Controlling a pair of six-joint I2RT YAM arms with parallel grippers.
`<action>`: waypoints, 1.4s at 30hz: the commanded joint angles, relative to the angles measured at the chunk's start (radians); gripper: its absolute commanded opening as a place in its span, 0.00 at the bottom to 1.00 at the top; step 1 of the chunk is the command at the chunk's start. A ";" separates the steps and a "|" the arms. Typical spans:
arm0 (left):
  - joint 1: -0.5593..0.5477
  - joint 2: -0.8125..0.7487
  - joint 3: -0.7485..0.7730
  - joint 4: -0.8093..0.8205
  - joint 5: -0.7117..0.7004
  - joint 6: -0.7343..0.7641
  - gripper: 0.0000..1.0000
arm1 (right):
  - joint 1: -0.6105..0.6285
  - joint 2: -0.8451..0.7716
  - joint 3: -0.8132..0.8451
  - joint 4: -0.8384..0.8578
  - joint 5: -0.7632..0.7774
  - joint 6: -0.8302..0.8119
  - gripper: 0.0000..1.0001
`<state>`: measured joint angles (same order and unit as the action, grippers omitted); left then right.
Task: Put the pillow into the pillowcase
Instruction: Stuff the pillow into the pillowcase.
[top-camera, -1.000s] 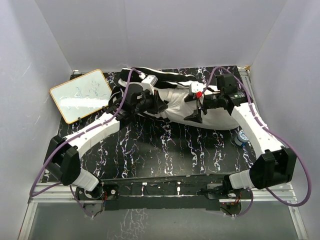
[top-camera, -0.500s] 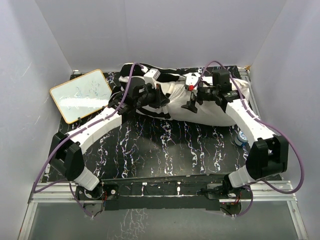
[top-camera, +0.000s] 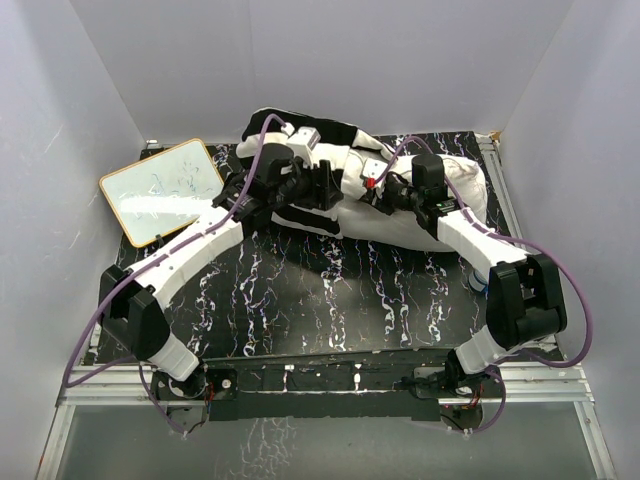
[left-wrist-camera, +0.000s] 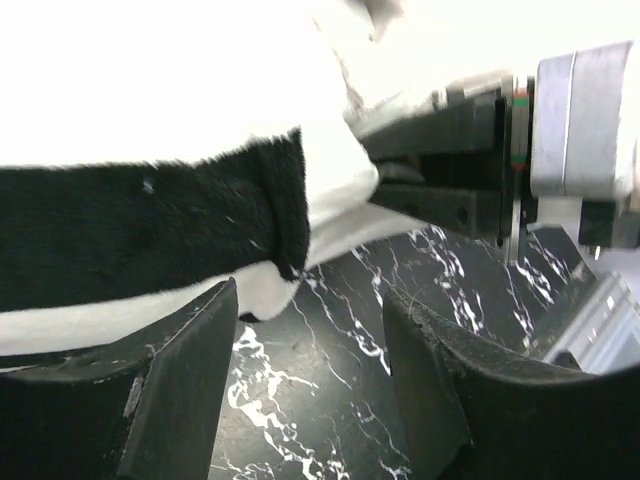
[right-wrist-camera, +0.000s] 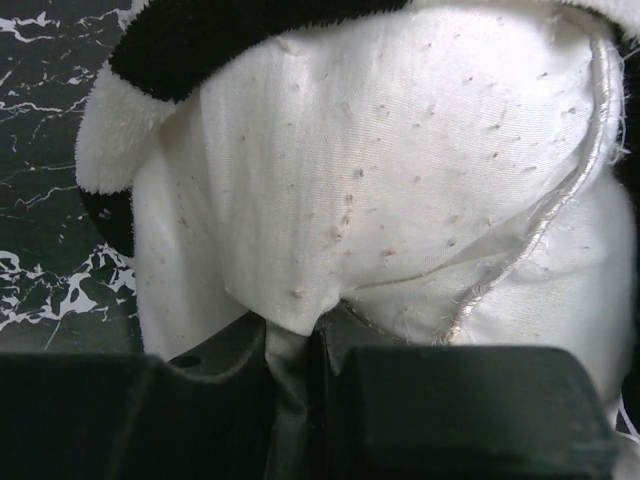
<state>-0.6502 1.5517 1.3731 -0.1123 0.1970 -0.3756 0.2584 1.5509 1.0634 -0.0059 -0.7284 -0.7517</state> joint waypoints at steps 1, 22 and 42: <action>-0.002 0.023 0.138 -0.121 -0.191 0.023 0.59 | 0.016 0.016 -0.034 -0.036 -0.043 0.084 0.10; -0.028 0.252 0.551 -0.255 -0.065 0.027 0.00 | 0.016 0.047 0.013 -0.038 -0.015 0.150 0.08; -0.033 0.090 -0.202 0.534 0.311 -0.458 0.00 | 0.014 0.044 -0.130 0.124 -0.401 0.374 0.19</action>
<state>-0.6567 1.7012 1.3464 0.2913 0.4076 -0.7895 0.2428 1.6253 1.0039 0.3363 -0.9752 -0.1436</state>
